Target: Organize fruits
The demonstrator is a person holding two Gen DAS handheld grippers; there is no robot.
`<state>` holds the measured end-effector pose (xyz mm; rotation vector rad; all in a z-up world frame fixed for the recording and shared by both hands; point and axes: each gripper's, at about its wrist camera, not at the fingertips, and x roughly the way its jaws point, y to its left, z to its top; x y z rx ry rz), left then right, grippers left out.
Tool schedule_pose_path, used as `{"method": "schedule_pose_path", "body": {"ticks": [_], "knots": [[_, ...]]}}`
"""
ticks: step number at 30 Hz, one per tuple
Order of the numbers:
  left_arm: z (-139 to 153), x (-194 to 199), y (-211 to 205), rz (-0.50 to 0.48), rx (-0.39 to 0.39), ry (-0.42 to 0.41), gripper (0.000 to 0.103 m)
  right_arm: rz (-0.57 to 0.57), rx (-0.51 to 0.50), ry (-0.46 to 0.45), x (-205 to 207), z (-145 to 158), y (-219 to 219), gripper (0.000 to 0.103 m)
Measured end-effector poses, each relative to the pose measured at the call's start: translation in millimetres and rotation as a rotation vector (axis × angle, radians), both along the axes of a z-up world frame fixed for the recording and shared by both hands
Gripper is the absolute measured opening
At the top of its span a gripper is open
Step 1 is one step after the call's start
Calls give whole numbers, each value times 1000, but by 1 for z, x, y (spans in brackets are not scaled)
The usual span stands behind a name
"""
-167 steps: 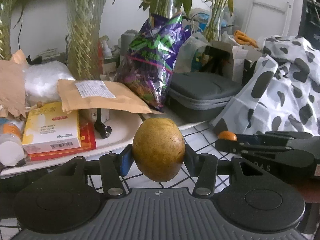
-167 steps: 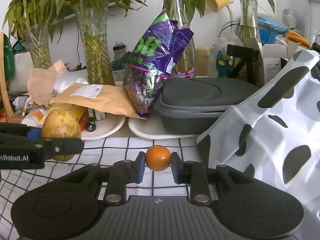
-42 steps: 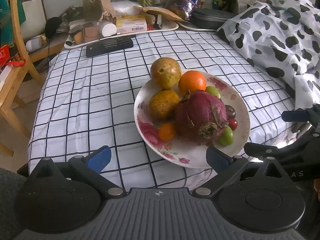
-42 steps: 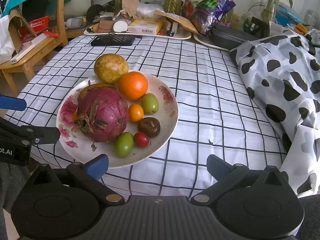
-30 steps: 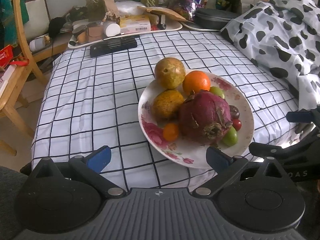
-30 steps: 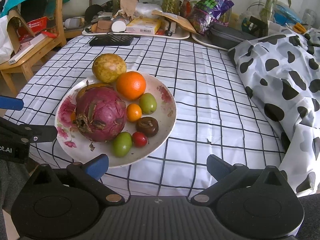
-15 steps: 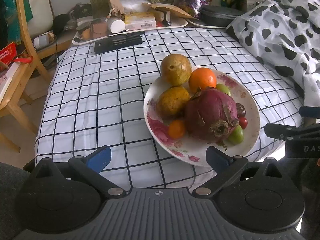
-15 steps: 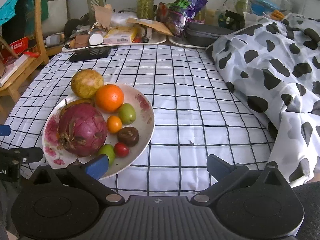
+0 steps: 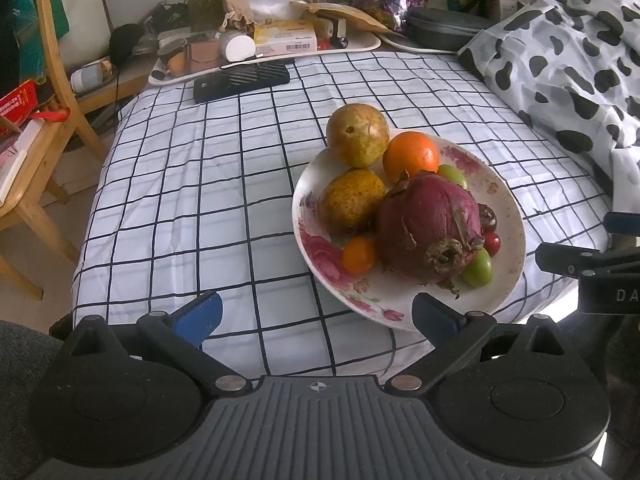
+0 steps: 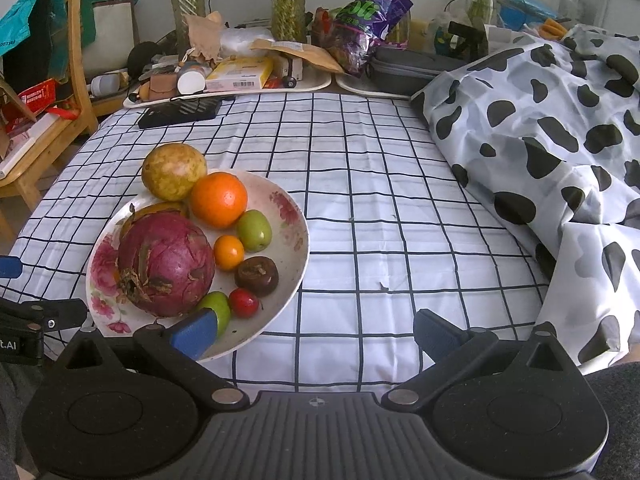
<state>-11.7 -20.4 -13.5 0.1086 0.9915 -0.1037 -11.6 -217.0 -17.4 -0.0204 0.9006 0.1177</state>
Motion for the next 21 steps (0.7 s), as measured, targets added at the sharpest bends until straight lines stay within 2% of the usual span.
{"method": "schedule_pose_path", "body": {"ticks": [21], "knots": [[0, 1, 0, -3, 5, 4, 103, 7, -2, 4, 0, -1, 2, 103]]}}
